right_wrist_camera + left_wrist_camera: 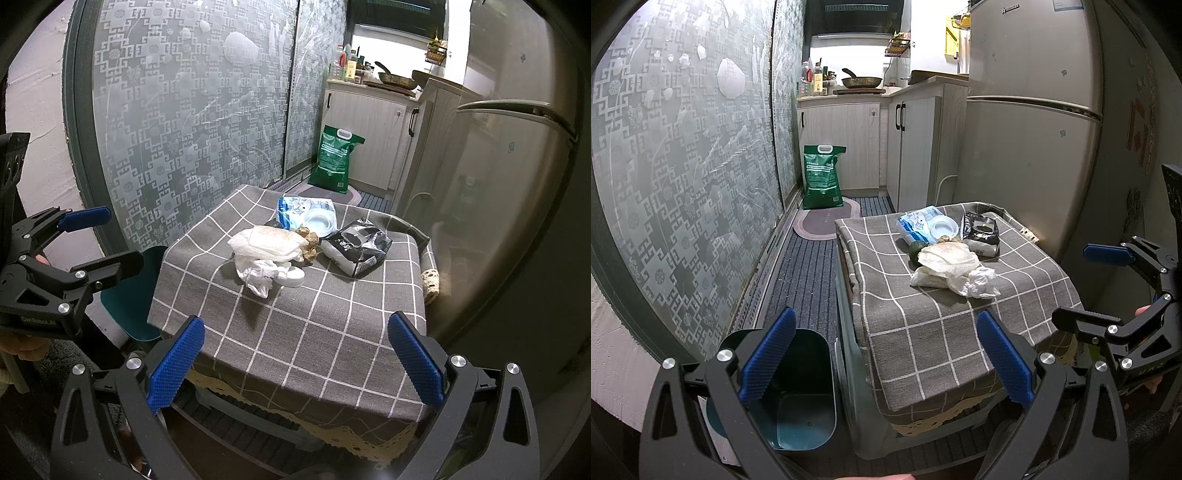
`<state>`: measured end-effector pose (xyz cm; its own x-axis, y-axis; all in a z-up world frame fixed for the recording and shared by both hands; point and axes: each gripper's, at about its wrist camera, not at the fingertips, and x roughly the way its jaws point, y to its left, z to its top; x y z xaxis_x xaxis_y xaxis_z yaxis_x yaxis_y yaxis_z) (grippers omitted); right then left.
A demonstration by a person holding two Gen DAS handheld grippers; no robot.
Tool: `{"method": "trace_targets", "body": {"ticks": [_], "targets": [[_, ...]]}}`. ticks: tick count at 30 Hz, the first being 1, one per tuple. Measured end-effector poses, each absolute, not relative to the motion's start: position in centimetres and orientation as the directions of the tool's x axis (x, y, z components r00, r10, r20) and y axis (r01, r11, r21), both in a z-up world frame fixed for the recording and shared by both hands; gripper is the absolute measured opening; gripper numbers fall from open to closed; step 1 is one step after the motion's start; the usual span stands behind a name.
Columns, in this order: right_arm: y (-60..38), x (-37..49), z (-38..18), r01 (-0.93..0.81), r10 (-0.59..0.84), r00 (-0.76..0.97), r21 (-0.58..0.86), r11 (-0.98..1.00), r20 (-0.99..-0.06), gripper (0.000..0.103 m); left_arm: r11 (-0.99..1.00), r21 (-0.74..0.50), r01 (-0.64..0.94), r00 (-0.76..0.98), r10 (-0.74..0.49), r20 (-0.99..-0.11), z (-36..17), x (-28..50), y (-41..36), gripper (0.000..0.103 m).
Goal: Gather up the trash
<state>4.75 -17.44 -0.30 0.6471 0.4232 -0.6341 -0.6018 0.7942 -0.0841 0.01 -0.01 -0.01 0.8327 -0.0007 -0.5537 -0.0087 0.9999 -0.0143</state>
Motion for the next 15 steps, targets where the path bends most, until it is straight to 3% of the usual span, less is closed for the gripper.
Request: {"method": "trace_targets", "body": {"ticks": [15], "targets": [[-17.45, 4.83, -0.33, -0.601, 0.421, 0.648, -0.087, 0.794, -0.634, 0.1, 1.0, -0.015, -0.009, 0.834, -0.001, -0.552, 0.01, -0.01, 0.01, 0.1]]}}
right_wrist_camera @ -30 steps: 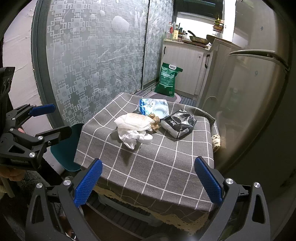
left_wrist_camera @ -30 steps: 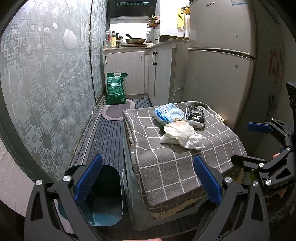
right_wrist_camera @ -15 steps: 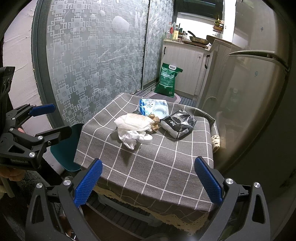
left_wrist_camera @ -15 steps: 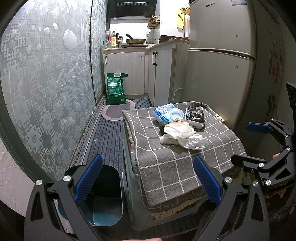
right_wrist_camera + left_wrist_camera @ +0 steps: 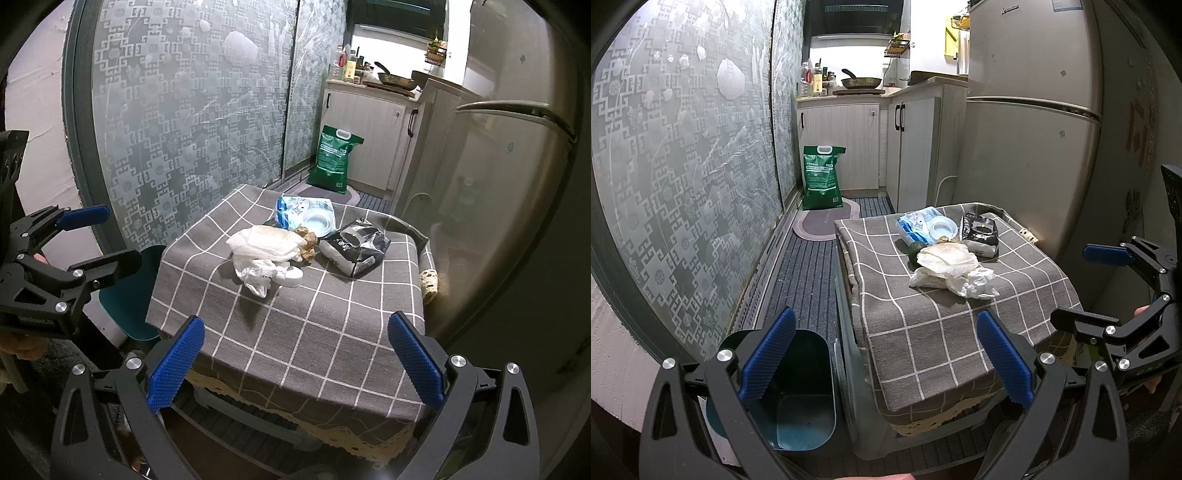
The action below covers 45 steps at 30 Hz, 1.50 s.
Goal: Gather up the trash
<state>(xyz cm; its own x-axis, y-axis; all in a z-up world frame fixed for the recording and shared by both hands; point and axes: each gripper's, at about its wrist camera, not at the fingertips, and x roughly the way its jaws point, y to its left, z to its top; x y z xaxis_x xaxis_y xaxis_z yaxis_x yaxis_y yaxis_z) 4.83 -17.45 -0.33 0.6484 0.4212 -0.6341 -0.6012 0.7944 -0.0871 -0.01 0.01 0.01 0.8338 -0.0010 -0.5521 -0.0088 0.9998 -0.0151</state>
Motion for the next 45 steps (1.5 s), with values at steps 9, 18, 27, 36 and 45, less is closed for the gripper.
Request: {"method": "trace_targets", "body": {"ticks": [9, 18, 27, 36, 45], "targets": [[-17.5, 4.8, -0.3, -0.601, 0.422, 0.649, -0.087, 0.794, -0.634, 0.1, 1.0, -0.014, -0.008, 0.834, -0.001, -0.551, 0.0, 0.0, 0.0, 0.1], [-17.5, 4.8, -0.3, -0.602, 0.42, 0.649, -0.09, 0.793, -0.634, 0.1, 1.0, -0.015, -0.008, 0.834, -0.001, -0.551, 0.0, 0.0, 0.0, 0.1], [-17.5, 4.8, -0.3, -0.601, 0.42, 0.649, -0.089, 0.794, -0.634, 0.1, 1.0, -0.014, -0.008, 0.835, -0.001, -0.551, 0.0, 0.0, 0.0, 0.1], [-17.3, 4.6, -0.2, -0.599, 0.415, 0.651, -0.094, 0.795, -0.636, 0.1, 1.0, -0.018, -0.003, 0.837, -0.007, -0.547, 0.1, 0.0, 0.0, 0.1], [-19.0, 5.7, -0.9, -0.563, 0.393, 0.657, -0.073, 0.823, -0.643, 0.1, 1.0, -0.011, -0.003, 0.846, -0.003, -0.534, 0.3, 0.1, 0.0, 0.1]]}}
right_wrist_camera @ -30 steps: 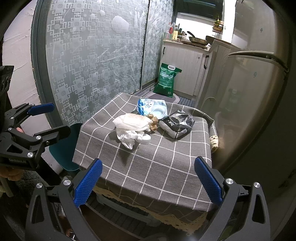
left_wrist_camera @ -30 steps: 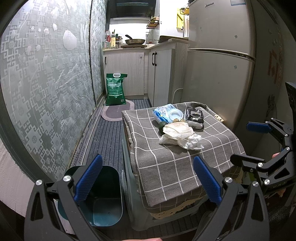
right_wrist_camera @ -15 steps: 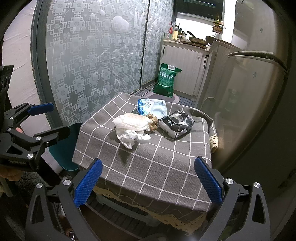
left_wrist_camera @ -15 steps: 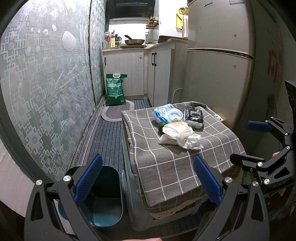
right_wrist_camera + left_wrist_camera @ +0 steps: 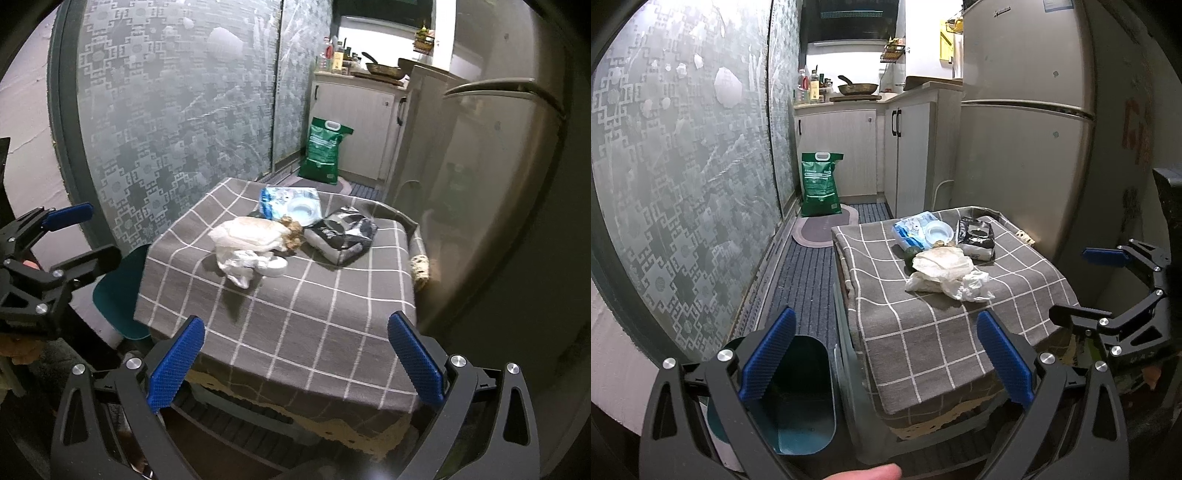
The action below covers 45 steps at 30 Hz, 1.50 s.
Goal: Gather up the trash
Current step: 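Grasp the crumpled white tissue with the left gripper while the right gripper grasps tissue too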
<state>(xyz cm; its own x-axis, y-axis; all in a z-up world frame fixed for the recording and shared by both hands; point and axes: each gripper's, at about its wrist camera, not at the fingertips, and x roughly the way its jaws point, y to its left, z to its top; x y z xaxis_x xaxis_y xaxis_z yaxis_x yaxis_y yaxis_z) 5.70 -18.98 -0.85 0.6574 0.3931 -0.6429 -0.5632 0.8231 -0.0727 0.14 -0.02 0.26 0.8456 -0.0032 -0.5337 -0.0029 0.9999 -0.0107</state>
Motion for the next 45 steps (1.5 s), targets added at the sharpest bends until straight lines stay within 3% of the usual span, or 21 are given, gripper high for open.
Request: {"method": "trace_targets", "body": {"ticks": [3, 5, 10, 14, 17, 21, 24, 36, 38, 42, 45], "targets": [[-19.3, 5.4, -0.7, -0.567, 0.411, 0.655, -0.053, 0.822, -0.634, 0.1, 1.0, -0.017, 0.013, 0.848, -0.02, -0.529, 0.2, 0.2, -0.4, 0.095], [-19.5, 5.3, -0.6, -0.576, 0.431, 0.649, -0.036, 0.817, -0.627, 0.1, 1.0, -0.023, 0.021, 0.846, -0.03, -0.533, 0.1, 0.4, -0.6, 0.085], [-19.8, 5.2, 0.1, -0.594, 0.465, 0.624, 0.005, 0.805, -0.628, 0.099, 0.995, -0.066, 0.071, 0.832, -0.095, -0.546, 0.0, 1.7, -0.8, 0.082], [-20.1, 5.5, 0.7, -0.603, 0.478, 0.611, 0.019, 0.797, -0.631, 0.089, 0.99, -0.072, 0.123, 0.816, -0.142, -0.561, 0.4, 3.1, -1.7, 0.067], [-20.6, 6.2, 1.2, -0.622, 0.51, 0.582, 0.057, 0.781, -0.633, 0.079, 0.983, -0.08, 0.165, 0.794, -0.18, -0.581, 0.6, 4.3, -2.4, 0.061], [-20.9, 7.0, 1.2, -0.64, 0.518, 0.554, 0.065, 0.766, -0.652, 0.073, 0.976, -0.075, 0.206, 0.772, -0.209, -0.6, 0.7, 6.0, -3.5, 0.056], [-20.7, 7.8, 1.0, -0.656, 0.511, 0.536, 0.05, 0.753, -0.672, 0.067, 0.974, -0.061, 0.22, 0.76, -0.21, -0.615, 0.7, 7.7, -4.2, 0.054], [-18.8, 11.4, -0.5, -0.705, 0.514, 0.461, 0.054, 0.708, -0.723, 0.059, 0.975, -0.019, 0.219, 0.661, -0.163, -0.733, -1.7, 13.9, -5.0, 0.04], [-18.5, 11.4, -0.8, -0.709, 0.52, 0.451, 0.064, 0.702, -0.725, 0.056, 0.977, -0.024, 0.21, 0.647, -0.157, -0.746, -2.2, 14.4, -4.7, 0.032], [-17.4, 11.2, -1.3, -0.723, 0.516, 0.437, 0.054, 0.689, -0.737, 0.05, 0.978, -0.037, 0.203, 0.637, -0.161, -0.754, -2.6, 14.7, -4.3, 0.026], [-16.5, 10.9, -1.3, -0.733, 0.512, 0.432, 0.042, 0.679, -0.742, 0.048, 0.978, -0.04, 0.204, 0.637, -0.164, -0.753, -2.5, 14.7, -4.2, 0.014]]}}
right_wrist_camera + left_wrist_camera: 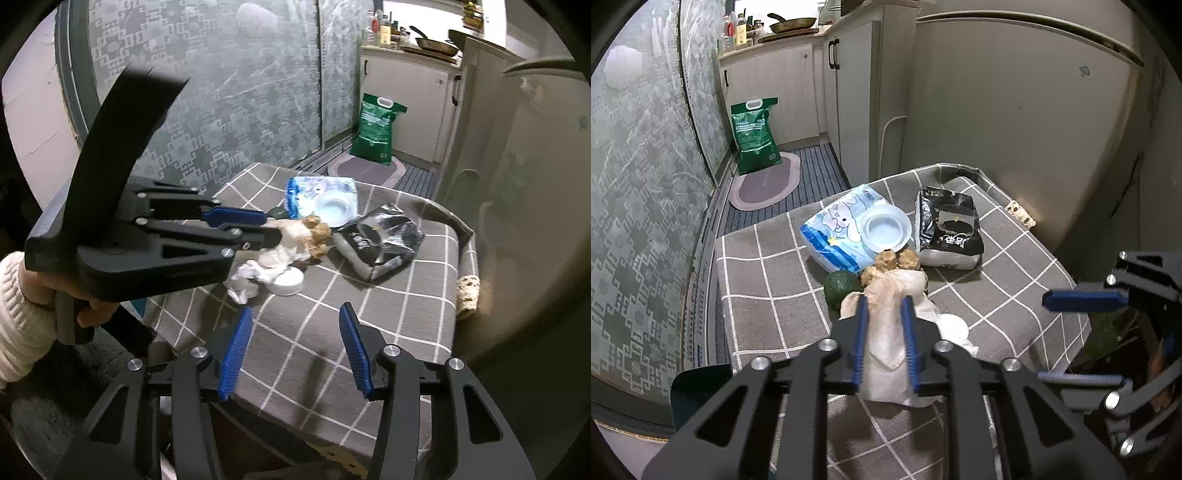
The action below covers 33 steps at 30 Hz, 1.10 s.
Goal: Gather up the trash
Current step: 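Grasp the crumpled white tissue with the left gripper while the right gripper grasps tissue too, then carry the tissues to the teal bin and open both grippers to drop them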
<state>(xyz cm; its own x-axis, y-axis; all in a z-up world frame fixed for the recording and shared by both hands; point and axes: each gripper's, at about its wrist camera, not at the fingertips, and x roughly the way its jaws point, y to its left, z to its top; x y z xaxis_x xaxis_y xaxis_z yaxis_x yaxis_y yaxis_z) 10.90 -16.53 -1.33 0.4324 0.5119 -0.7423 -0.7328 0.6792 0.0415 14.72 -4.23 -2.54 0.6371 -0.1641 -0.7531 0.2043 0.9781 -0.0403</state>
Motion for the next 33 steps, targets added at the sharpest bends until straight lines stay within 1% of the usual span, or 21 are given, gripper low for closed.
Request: {"method": "trace_targets", "body": {"ticks": [1, 4, 10, 14, 20, 21, 25, 28, 29, 30, 33], "targets": [[-16.3, 10.8, -1.3, -0.736, 0.512, 0.432, 0.038, 0.676, -0.743, 0.047, 0.977, -0.035, 0.209, 0.641, -0.164, -0.75, -2.5, 14.6, -4.2, 0.007], [-15.9, 10.8, -1.3, -0.74, 0.515, 0.429, 0.038, 0.671, -0.742, 0.044, 0.976, -0.036, 0.213, 0.653, -0.169, -0.738, -2.2, 14.4, -4.2, 0.004], [-15.1, 10.9, -1.9, -0.742, 0.508, 0.422, 0.036, 0.669, -0.75, 0.043, 0.978, -0.06, 0.198, 0.7, -0.184, -0.69, -0.4, 13.7, -3.5, 0.003], [-14.1, 10.9, -1.9, -0.753, 0.516, 0.417, 0.034, 0.657, -0.748, 0.041, 0.981, -0.089, 0.172, 0.727, -0.188, -0.661, 0.7, 13.1, -2.4, 0.003], [-12.4, 11.2, -2.2, -0.761, 0.504, 0.419, 0.012, 0.649, -0.755, 0.04, 0.982, -0.131, 0.136, 0.759, -0.188, -0.623, 2.1, 11.8, 0.1, 0.003], [-12.3, 11.2, -2.4, -0.762, 0.502, 0.42, 0.007, 0.648, -0.756, 0.038, 0.983, -0.131, 0.131, 0.765, -0.184, -0.617, 2.3, 11.6, 0.5, 0.003], [-11.3, 11.7, -3.1, -0.75, 0.466, 0.437, -0.026, 0.66, -0.769, 0.035, 0.984, -0.141, 0.111, 0.778, -0.174, -0.604, 2.8, 10.7, 2.2, 0.003], [-10.8, 11.8, -3.4, -0.741, 0.45, 0.441, -0.031, 0.671, -0.776, 0.028, 0.985, -0.146, 0.096, 0.788, -0.165, -0.594, 3.1, 9.9, 3.5, 0.003], [-10.7, 11.8, -3.3, -0.742, 0.451, 0.442, -0.032, 0.67, -0.775, 0.021, 0.986, -0.142, 0.093, 0.793, -0.16, -0.588, 3.2, 9.6, 3.8, 0.003], [-10.6, 11.7, -3.3, -0.741, 0.45, 0.443, -0.035, 0.67, -0.775, 0.016, 0.986, -0.14, 0.089, 0.797, -0.155, -0.584, 3.3, 9.4, 4.1, 0.003], [-10.3, 11.6, -3.0, -0.741, 0.45, 0.452, -0.042, 0.67, -0.77, 0.013, 0.987, -0.144, 0.069, 0.804, -0.14, -0.578, 3.3, 8.8, 5.5, 0.003]]}}
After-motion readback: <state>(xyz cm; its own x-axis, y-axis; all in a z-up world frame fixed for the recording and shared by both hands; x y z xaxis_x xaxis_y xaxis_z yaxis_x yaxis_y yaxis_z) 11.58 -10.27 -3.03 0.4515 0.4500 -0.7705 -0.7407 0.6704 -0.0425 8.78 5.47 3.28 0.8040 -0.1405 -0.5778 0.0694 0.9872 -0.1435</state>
